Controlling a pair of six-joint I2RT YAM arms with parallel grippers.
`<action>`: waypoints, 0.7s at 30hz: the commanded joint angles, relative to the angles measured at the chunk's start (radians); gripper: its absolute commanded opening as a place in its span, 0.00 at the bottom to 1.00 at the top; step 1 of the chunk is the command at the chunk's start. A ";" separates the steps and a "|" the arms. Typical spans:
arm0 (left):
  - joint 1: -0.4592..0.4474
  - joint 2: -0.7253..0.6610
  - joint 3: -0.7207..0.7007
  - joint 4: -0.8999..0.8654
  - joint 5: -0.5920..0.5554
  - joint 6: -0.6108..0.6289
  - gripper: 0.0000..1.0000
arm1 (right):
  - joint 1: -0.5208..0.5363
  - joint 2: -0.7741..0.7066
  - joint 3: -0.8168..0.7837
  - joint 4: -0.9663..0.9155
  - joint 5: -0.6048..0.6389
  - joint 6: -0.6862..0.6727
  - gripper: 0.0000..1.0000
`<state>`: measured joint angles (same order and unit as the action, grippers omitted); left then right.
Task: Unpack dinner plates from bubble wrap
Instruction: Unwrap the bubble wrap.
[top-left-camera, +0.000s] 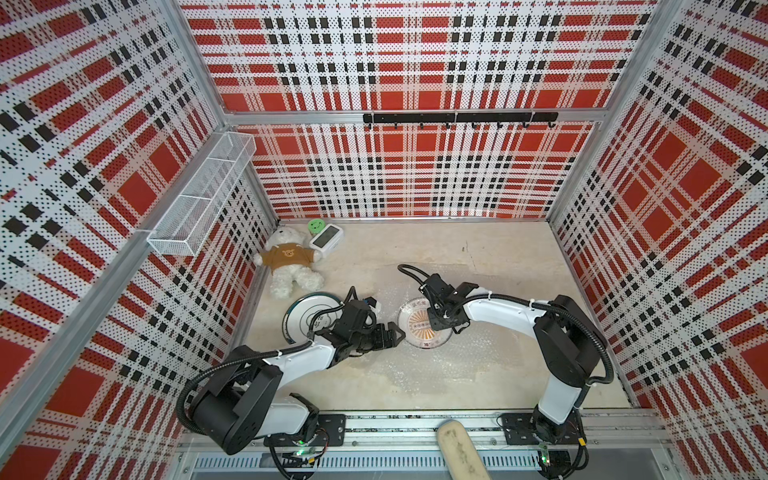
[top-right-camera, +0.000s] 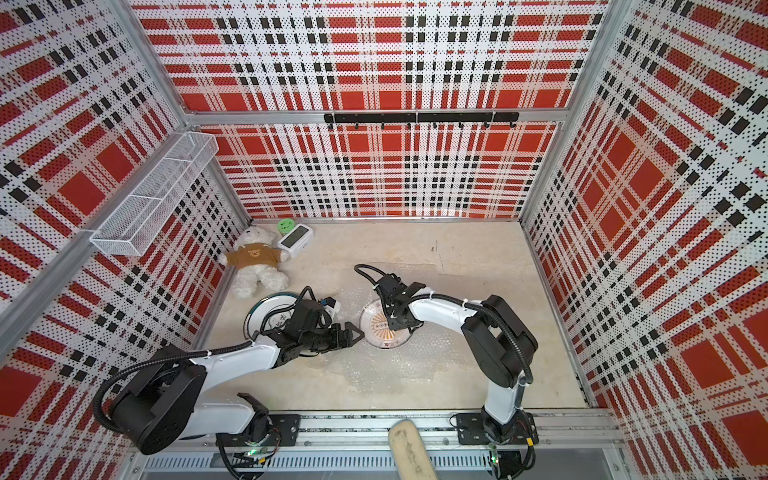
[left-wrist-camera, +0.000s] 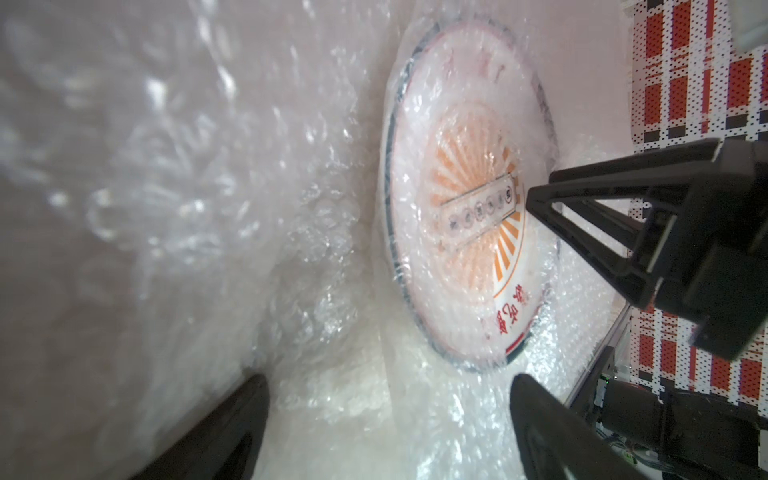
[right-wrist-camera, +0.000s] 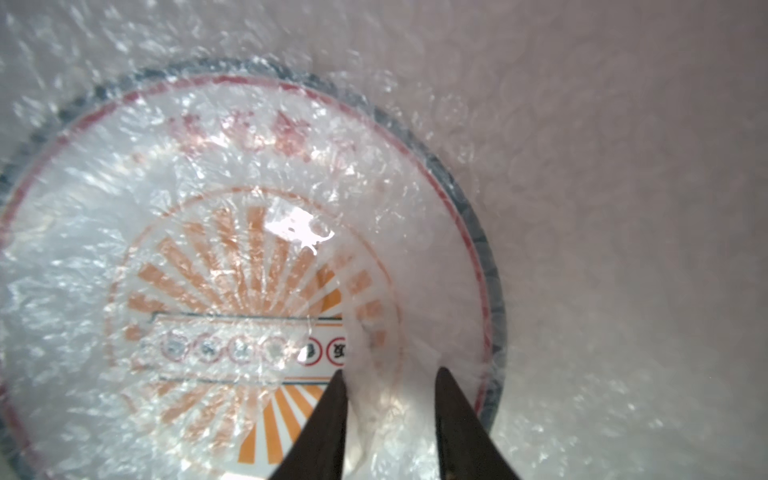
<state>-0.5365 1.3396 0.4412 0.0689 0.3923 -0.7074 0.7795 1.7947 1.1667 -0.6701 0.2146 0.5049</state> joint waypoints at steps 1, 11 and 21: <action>0.014 0.006 -0.029 -0.021 -0.018 -0.011 0.94 | 0.004 -0.018 0.008 -0.011 0.054 0.002 0.24; 0.043 -0.015 -0.035 -0.017 0.006 -0.012 0.94 | -0.119 -0.199 -0.091 -0.062 0.123 -0.022 0.00; 0.051 -0.021 -0.013 -0.017 0.032 -0.010 0.94 | -0.512 -0.468 -0.305 0.011 0.028 -0.052 0.07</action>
<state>-0.4942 1.3285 0.4282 0.0811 0.4271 -0.7109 0.3302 1.3544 0.9020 -0.6937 0.2825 0.4679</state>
